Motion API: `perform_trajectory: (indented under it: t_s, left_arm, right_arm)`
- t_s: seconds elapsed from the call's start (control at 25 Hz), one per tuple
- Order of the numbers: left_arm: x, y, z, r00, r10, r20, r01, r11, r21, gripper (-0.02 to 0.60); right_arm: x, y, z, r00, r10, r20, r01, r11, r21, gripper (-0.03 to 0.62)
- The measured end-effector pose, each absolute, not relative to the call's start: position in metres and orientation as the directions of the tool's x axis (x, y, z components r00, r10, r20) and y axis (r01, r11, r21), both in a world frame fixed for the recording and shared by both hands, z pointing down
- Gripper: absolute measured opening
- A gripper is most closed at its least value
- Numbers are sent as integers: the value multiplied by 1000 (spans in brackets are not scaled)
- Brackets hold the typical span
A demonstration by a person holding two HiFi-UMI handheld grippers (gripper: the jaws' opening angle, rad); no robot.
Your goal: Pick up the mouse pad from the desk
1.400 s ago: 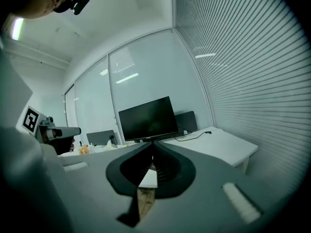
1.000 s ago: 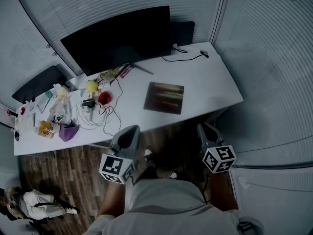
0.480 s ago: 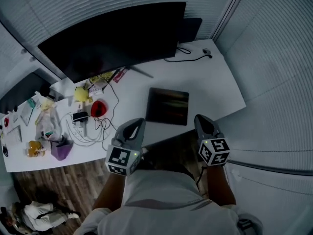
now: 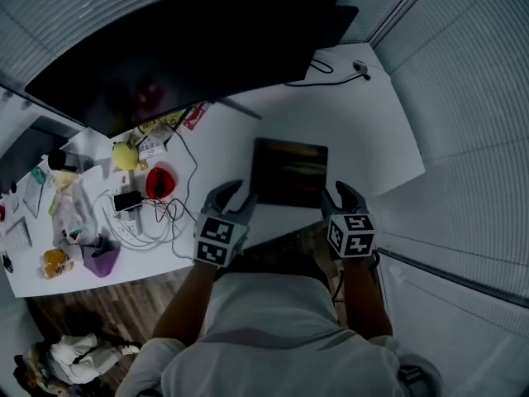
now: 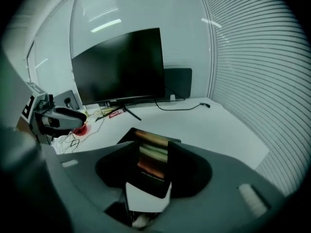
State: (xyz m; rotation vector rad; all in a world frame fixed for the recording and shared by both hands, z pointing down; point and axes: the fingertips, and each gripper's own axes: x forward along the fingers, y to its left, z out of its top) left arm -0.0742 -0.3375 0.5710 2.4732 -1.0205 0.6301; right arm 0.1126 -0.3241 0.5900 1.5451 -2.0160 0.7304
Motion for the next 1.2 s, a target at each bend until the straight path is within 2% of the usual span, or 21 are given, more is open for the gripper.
perform_trajectory:
  t_s: [0.08, 0.12, 0.24, 0.44, 0.52, 0.64, 1.2]
  left_arm:
    - [-68, -345, 602, 584, -546, 601, -758, -632, 161, 199]
    - [-65, -348, 618, 561, -538, 630, -770, -618, 158, 210]
    - [-59, -356, 659, 491, -515, 702, -807, -573, 144, 227]
    - [-55, -371, 714, 361, -496, 790, -847, -528, 56, 227]
    - [-51, -372, 730, 325, -473, 819, -857, -513, 44, 261]
    - [-40, -370, 741, 322, -434, 842, -861, -504, 70, 302]
    - [-34, -364, 747, 318, -360, 877, -875, -467, 125, 245]
  right_arm:
    - [118, -333, 615, -229, -672, 705, -971, 210, -115, 221]
    - [121, -337, 627, -224, -662, 715, -972, 207, -114, 227]
    - [129, -346, 661, -212, -637, 741, -974, 197, -110, 227]
    - [133, -356, 712, -220, -547, 808, -967, 231, -106, 262]
    - [132, -356, 728, -221, -509, 832, -965, 240, -109, 302]
    - [127, -356, 738, -238, -474, 848, -958, 258, -125, 315]
    - [123, -354, 740, -244, -448, 860, -956, 260, -136, 289]
